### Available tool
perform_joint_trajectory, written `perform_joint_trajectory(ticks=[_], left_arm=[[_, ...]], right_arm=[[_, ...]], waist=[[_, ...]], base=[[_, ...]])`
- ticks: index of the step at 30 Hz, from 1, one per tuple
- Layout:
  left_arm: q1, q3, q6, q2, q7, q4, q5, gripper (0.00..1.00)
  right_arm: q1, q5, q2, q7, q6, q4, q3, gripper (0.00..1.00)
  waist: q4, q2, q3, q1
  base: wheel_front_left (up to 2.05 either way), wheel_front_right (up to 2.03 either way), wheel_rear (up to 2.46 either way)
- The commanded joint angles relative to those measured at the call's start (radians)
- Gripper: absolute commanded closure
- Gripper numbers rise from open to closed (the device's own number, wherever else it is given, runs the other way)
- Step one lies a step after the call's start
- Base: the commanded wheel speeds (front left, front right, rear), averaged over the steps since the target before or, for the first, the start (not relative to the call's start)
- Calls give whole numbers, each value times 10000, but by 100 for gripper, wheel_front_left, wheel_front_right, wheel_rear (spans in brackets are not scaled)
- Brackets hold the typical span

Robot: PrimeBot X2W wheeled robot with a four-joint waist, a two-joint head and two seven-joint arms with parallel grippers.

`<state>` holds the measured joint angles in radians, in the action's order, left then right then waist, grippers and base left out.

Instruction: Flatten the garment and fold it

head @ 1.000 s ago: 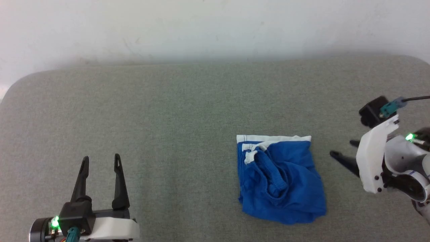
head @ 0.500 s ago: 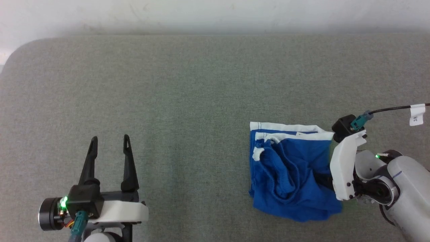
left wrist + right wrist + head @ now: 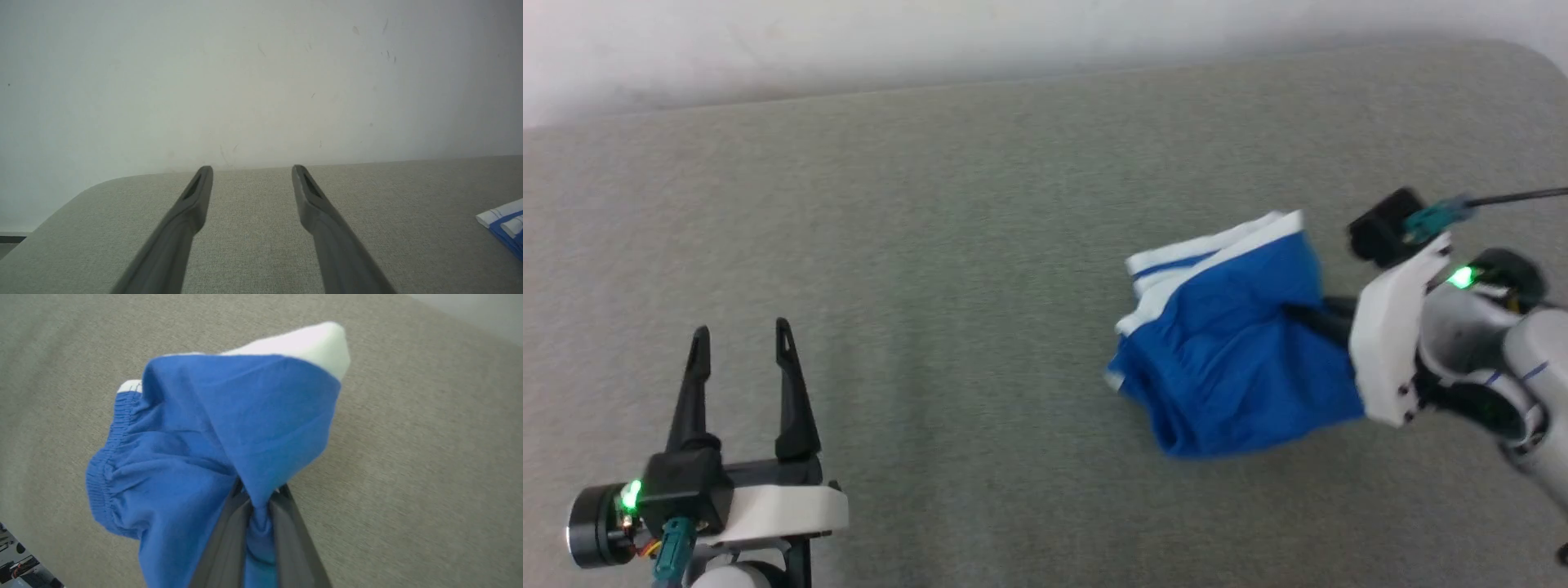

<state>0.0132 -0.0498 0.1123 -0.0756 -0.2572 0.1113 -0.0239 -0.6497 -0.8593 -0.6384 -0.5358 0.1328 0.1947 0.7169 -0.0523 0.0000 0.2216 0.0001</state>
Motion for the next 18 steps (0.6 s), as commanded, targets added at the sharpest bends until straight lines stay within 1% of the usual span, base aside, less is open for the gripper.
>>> perform_joint_trajectory(ticks=[1,4,9,13,18], left_arm=[[-98,-43,38,-96,-45,87,122,0],[-352,-312,137,-317,-45,528,187,0],[-866,-475,124,-896,-46,1084,448,0],[-1358,-302,127,-1210,-46,1386,667,0],[-1665,-55,284,-1358,-46,1708,791,0]], right_arm=[[-134,-56,-166,-10,-21,-38,-1,100],[-647,-2,-706,-150,-21,-210,89,100],[-1533,259,-1134,131,-21,484,-50,100],[-2333,768,-1226,610,-21,1491,-249,100],[-3331,1446,-1352,938,-21,2886,-400,100]], waist=[[-1470,0,633,-1],[-2384,0,1475,-1],[-3333,0,2765,-1],[-3559,0,3594,-1],[-3510,0,4157,-1]], base=[[0,0,0],[0,0,0],[0,0,0],[0,0,0],[0,0,0]])
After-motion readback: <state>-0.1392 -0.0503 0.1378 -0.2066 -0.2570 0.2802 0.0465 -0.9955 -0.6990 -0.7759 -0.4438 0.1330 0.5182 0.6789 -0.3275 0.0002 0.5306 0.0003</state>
